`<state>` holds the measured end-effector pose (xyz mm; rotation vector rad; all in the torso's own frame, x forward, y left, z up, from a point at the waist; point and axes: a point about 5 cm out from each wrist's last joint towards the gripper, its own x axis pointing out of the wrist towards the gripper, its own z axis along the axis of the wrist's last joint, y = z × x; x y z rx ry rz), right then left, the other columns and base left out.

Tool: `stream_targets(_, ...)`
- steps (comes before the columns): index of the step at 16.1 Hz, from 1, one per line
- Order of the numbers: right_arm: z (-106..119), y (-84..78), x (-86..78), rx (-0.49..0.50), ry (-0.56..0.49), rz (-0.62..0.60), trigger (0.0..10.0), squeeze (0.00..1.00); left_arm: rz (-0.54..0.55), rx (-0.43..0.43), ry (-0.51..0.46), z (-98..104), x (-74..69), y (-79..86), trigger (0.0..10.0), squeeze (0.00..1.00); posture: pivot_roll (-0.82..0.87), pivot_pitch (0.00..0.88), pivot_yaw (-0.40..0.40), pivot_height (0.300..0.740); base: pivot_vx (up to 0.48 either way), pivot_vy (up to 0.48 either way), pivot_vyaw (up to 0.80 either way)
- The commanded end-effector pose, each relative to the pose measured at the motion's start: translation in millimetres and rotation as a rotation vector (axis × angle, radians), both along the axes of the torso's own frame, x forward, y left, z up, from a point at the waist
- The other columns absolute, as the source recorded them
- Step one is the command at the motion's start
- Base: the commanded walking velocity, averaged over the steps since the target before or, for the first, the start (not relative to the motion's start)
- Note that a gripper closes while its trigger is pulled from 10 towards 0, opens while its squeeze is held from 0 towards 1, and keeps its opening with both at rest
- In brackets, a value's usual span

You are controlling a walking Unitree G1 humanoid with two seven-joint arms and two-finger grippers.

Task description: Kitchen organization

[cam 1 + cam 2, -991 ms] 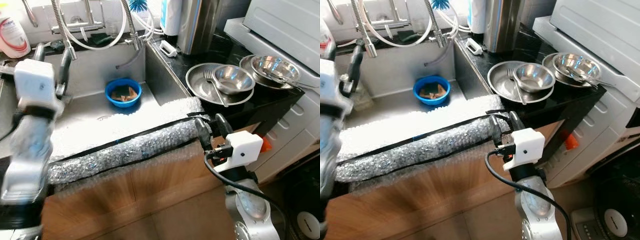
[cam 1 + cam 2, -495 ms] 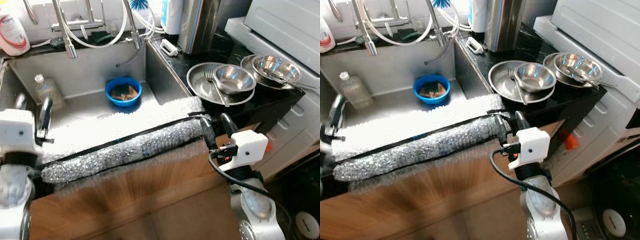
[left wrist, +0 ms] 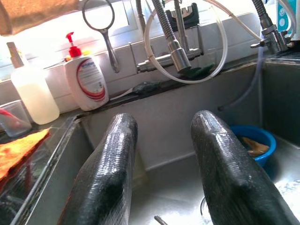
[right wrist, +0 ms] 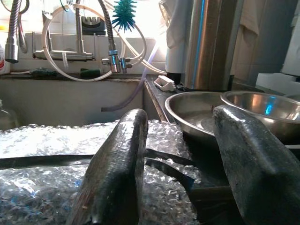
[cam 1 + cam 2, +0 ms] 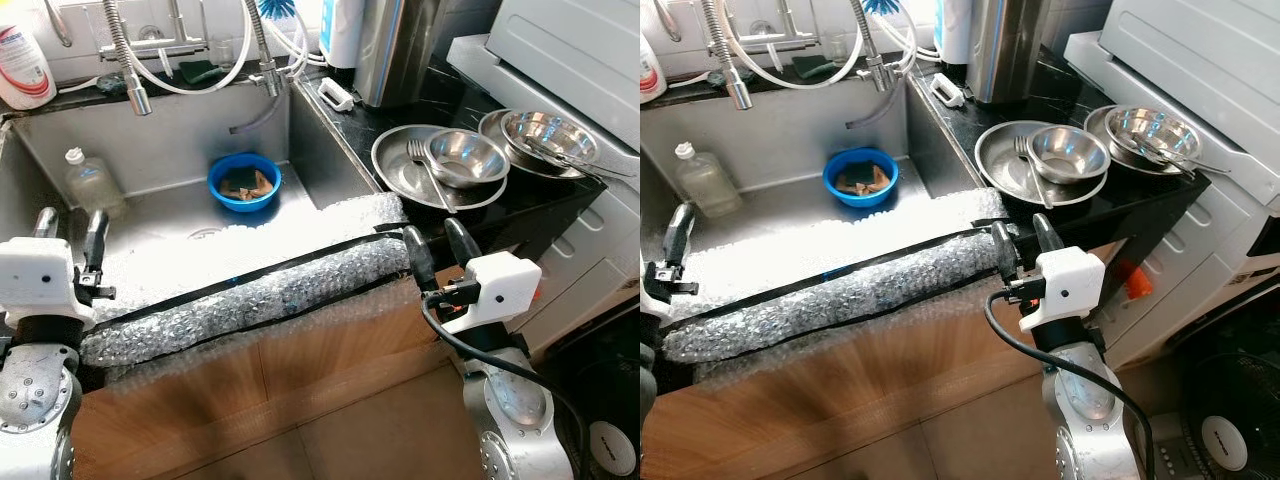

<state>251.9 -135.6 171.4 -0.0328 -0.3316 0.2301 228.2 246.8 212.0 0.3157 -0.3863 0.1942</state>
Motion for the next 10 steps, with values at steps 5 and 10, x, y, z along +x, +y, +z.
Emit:
stream_targets(5,-2,-1.5,9.4,0.016,0.008,-0.026,10.0,0.00,-0.050,-0.034,-0.008,0,6.9,-17.9,10.0,0.00,0.04,0.089,-0.063,0.740,0.000,0.000,0.00)
stream_targets(10,3,-12.0,32.3,0.140,0.038,-0.120,10.0,0.00,-0.053,-0.039,-0.013,3,11.5,-20.0,10.0,0.00,0.05,0.132,-0.058,0.740,0.000,0.000,0.00)
